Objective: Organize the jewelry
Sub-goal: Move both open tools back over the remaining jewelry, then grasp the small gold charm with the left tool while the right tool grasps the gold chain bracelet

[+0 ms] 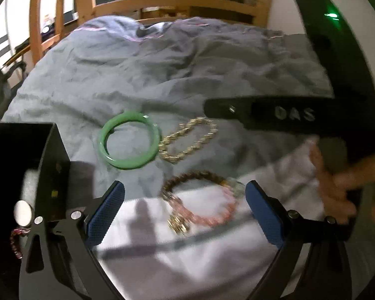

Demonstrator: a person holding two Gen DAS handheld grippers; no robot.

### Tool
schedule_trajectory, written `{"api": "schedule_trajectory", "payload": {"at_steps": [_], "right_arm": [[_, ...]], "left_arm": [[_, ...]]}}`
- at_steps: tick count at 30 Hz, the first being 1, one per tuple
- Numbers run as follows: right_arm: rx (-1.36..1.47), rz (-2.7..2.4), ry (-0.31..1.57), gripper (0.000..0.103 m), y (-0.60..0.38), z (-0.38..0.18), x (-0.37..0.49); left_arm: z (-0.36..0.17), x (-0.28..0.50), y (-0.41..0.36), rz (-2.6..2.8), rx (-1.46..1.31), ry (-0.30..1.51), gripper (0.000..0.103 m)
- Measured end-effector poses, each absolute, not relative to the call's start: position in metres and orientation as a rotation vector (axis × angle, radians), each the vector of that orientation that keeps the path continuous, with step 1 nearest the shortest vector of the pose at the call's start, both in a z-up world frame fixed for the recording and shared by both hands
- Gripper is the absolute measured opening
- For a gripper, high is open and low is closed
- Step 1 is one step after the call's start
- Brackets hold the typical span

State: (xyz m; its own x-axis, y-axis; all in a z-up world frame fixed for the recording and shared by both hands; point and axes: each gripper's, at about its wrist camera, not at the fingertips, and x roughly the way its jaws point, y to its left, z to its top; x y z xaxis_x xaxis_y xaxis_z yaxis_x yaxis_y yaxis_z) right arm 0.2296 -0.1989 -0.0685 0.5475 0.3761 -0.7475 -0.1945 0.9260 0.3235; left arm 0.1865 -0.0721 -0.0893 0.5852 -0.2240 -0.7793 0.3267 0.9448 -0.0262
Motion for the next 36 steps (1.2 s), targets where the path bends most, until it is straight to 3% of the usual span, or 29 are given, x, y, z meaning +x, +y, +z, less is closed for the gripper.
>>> {"api": "schedule_trajectory", "payload": {"at_steps": [6, 9, 11, 12, 14, 15, 31, 34, 35, 36], "right_arm": [[0.184, 0.359, 0.965, 0.054, -0.181, -0.088, 0.236], [0.136, 0.338, 0.951, 0.024, -0.174, -0.091, 0.237], [0.118, 0.312, 0.953, 0.011, -0.175, -0.092, 0.238], [0.122, 0.301, 0.95, 0.01, -0.177, -0.092, 0.238], [0.156, 0.297, 0.933, 0.01, -0.184, -0.089, 0.237], [0.164, 0.296, 0.919, 0.01, -0.184, -0.086, 0.236], [0.292, 0.345, 0.74, 0.004, -0.197, -0.052, 0.224], [0.252, 0.365, 0.825, 0.01, -0.187, -0.061, 0.23], [0.24, 0.361, 0.866, 0.039, -0.184, -0.068, 0.232], [0.233, 0.353, 0.914, 0.079, -0.18, -0.077, 0.235]], "left_arm": [[-0.107, 0.197, -0.066, -0.302, 0.111, 0.935, 0.093], [-0.107, 0.197, -0.065, -0.327, 0.091, 0.938, 0.067], [-0.107, 0.199, -0.062, -0.33, 0.077, 0.947, 0.041], [-0.108, 0.199, -0.062, -0.328, 0.076, 0.952, 0.037], [-0.106, 0.2, -0.06, -0.348, 0.062, 0.958, 0.017], [-0.104, 0.2, -0.06, -0.354, 0.059, 0.958, 0.014], [-0.055, 0.186, -0.052, -0.38, 0.038, 0.815, 0.011], [-0.044, 0.184, -0.047, -0.366, 0.035, 0.788, 0.011], [-0.04, 0.182, -0.045, -0.359, 0.036, 0.778, 0.011], [-0.037, 0.181, -0.043, -0.353, 0.037, 0.767, 0.011]]}}
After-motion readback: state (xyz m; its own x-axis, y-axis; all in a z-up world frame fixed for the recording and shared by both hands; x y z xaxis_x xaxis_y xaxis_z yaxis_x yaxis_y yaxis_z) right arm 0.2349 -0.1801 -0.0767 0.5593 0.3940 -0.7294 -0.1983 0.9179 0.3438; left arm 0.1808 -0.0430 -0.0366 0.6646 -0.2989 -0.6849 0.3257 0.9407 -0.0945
